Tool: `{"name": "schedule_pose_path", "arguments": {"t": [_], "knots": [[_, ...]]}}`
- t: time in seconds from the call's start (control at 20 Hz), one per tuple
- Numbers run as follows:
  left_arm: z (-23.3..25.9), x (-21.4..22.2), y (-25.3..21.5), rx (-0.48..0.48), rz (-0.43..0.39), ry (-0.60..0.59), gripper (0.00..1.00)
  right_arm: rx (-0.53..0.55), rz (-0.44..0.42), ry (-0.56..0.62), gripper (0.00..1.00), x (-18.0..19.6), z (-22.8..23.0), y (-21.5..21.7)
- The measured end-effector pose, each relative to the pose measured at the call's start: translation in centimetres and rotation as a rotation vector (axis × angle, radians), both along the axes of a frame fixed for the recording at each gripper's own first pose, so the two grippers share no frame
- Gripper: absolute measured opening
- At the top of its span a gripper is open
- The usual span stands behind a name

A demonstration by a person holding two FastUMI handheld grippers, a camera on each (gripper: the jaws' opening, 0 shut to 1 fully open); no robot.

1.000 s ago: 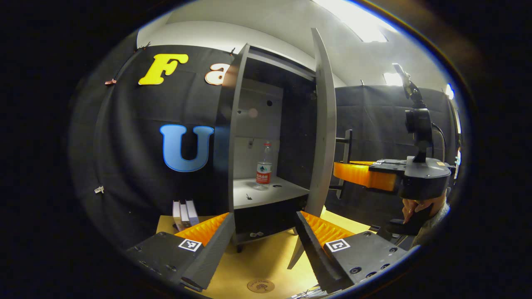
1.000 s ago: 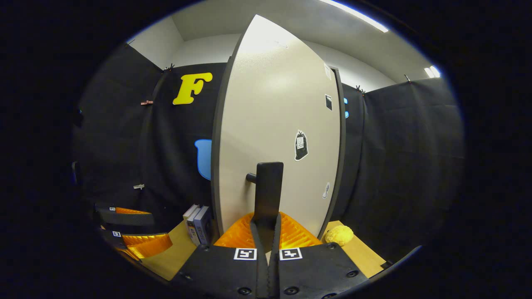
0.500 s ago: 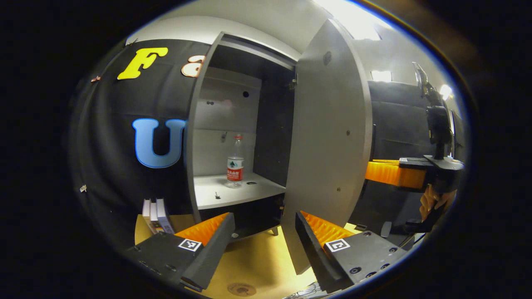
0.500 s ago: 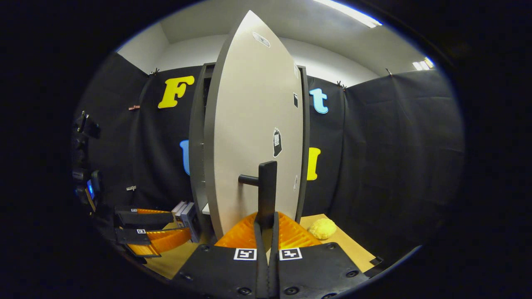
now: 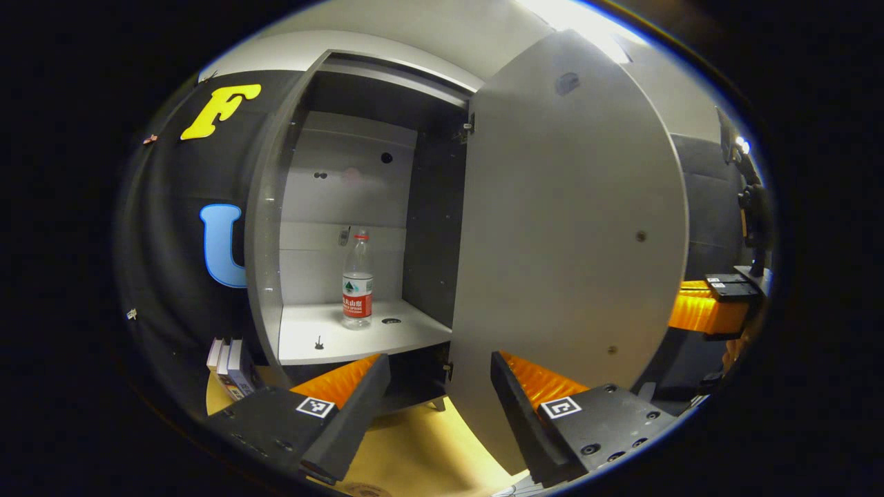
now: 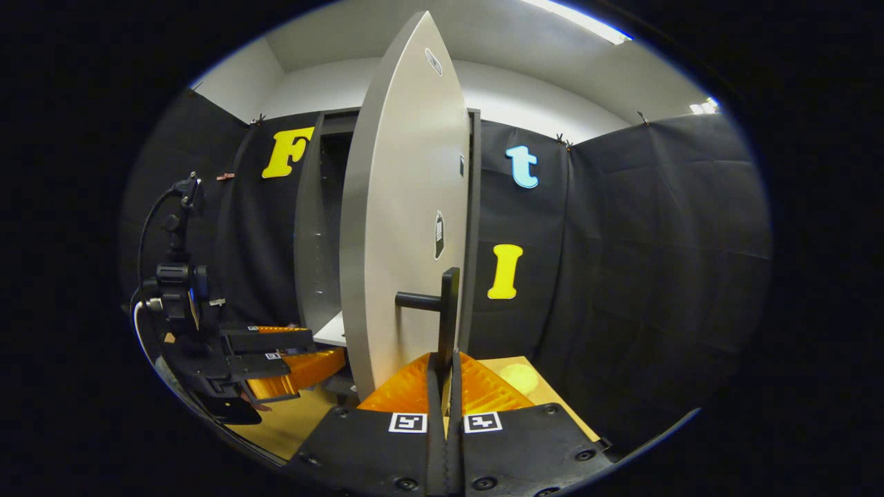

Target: Open the cabinet door with the right hand, grasp the bottle in the cabinet with the left hand and place it on the coaster, then close the cabinet door with the right hand.

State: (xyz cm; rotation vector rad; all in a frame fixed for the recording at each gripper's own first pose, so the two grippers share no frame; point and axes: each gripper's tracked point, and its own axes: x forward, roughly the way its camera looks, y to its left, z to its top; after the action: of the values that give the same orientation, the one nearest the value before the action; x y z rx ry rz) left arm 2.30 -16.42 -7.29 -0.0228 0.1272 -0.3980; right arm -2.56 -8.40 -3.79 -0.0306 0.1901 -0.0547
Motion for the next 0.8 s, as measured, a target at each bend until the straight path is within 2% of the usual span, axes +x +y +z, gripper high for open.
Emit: {"name": "schedule_pose_path", "arguments": {"t": [0.1, 0.25, 0.5, 0.75, 0.8], "knots": [[0.2, 0.9, -1.2, -0.004, 0.015, -0.006, 0.93, -0.015, -0.028, -0.007, 0.05, -0.1, 0.0, -3.1], [0.4, 2.0, -2.5, 0.005, 0.043, -0.014, 0.93, 0.047, -0.02, -0.009, 0.05, -0.6, 0.2, -5.2], [0.4, 4.0, -2.5, 0.042, 0.118, -0.032, 0.93, 0.067, 0.034, -0.01, 0.05, -0.9, 0.0, -7.5], [0.7, 6.7, -0.7, 0.038, 0.199, -0.043, 0.93, 0.055, 0.039, -0.019, 0.05, -2.5, 0.3, -8.8], [0.8, 7.3, -0.4, 0.039, 0.212, -0.047, 0.88, 0.046, 0.043, -0.027, 0.05, -3.0, 0.5, -8.7]]}}
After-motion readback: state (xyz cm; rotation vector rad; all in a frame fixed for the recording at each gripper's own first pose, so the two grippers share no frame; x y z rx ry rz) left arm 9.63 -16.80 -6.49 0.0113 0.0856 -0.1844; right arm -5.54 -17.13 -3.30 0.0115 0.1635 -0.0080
